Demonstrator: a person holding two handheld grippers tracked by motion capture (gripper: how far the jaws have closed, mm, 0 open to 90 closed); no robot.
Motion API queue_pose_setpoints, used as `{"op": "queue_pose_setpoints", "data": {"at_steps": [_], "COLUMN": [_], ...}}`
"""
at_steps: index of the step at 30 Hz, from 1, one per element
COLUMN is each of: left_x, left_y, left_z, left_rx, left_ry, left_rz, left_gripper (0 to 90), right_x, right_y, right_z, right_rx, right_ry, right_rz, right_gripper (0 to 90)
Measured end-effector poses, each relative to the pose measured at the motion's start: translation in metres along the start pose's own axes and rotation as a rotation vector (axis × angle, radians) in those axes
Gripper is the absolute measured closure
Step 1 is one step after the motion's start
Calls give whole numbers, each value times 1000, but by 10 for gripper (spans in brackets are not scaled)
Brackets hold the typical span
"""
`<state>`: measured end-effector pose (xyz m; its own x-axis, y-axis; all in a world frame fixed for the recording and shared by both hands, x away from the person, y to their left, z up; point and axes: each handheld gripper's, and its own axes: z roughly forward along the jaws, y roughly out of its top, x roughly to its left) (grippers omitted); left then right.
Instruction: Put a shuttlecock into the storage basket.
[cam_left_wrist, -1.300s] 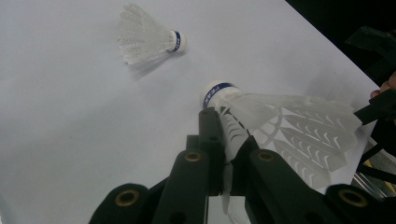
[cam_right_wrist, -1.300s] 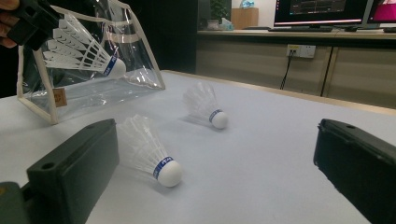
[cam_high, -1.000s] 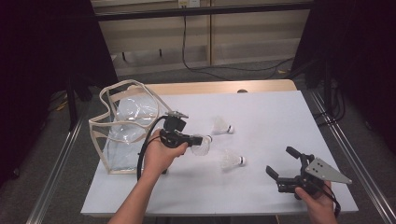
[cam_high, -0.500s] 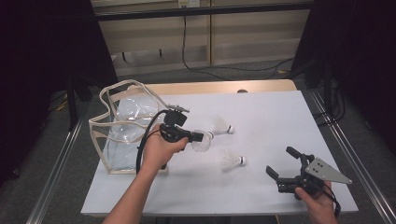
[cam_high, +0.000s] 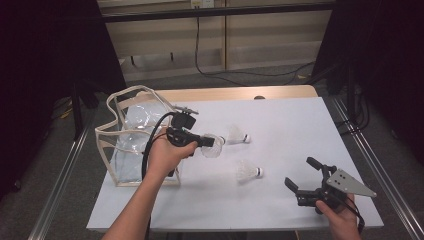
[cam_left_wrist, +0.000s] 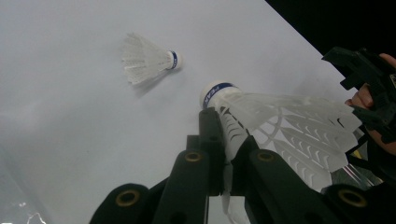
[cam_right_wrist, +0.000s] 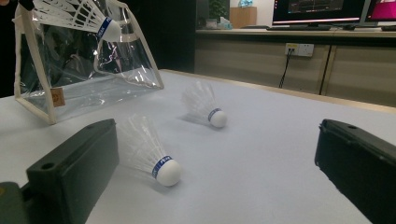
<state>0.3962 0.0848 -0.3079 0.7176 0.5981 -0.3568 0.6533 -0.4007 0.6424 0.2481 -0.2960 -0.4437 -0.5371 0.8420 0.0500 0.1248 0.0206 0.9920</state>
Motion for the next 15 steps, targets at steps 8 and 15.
{"op": "queue_pose_setpoints", "data": {"at_steps": [8, 15], "left_x": [3, 5], "left_y": [5, 9], "left_z": [-5, -7], "left_rx": [2, 3], "left_ry": [14, 23], "left_rz": [-1, -7], "left_gripper": [891, 891], "right_x": [0, 0], "right_y": [0, 0], "right_z": [0, 0], "right_rx": [7, 7], "right_ry": [-2, -4], "right_rz": [0, 0], "right_gripper": [0, 0]}}
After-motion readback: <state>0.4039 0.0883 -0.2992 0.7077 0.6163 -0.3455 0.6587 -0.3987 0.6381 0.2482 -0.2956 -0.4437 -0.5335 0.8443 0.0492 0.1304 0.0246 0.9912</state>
